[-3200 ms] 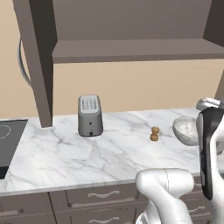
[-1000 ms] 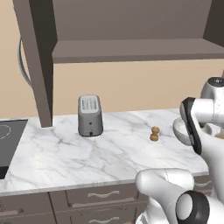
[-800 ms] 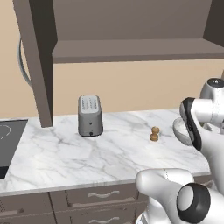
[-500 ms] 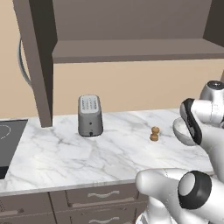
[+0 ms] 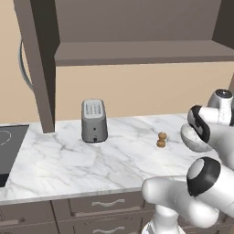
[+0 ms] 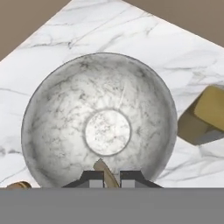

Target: Retrieve the bottle and the shaker from the cabinet and place them next to the mixing bowl on the counter. Then add garlic from the fridge to the mixing bowl.

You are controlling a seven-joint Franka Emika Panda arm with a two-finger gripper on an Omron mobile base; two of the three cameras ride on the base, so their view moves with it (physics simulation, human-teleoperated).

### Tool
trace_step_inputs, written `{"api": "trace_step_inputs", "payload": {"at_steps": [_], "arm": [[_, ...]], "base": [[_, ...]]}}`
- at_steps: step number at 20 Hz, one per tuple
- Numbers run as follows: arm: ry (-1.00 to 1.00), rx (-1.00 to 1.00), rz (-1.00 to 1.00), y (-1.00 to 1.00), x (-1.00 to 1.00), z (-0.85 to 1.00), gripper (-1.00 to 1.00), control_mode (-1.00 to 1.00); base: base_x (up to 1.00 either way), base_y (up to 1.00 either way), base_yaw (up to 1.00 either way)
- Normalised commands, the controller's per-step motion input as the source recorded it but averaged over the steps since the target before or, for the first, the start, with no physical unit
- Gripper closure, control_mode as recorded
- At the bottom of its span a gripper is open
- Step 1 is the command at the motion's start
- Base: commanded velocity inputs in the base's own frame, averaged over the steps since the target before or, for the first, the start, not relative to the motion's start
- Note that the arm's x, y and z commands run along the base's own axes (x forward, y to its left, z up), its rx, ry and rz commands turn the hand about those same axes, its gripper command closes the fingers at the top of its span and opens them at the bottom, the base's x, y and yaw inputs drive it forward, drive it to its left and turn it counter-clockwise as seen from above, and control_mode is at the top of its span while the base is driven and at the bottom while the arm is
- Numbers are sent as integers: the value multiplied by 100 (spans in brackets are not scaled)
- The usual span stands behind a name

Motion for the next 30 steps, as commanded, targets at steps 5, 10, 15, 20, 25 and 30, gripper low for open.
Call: {"api": "trace_step_inputs", "payload": {"at_steps": [5,10,15,20,25,30], "arm": [[0,2,0,-11,34,-27,100,-100],[0,2,0,-7,39,-27,100,-100],[0,2,0,-20,31,-31,100,-100],[1,2,0,-14,23,-11,-100,-100],[0,2,-1,-16,10,-1,-100,-100],[0,1,-3,-3,-2,8,-100,-100]], "base": [[0,0,0],[0,0,0],[0,0,0],[0,0,0],[0,0,0],[0,0,0]]}}
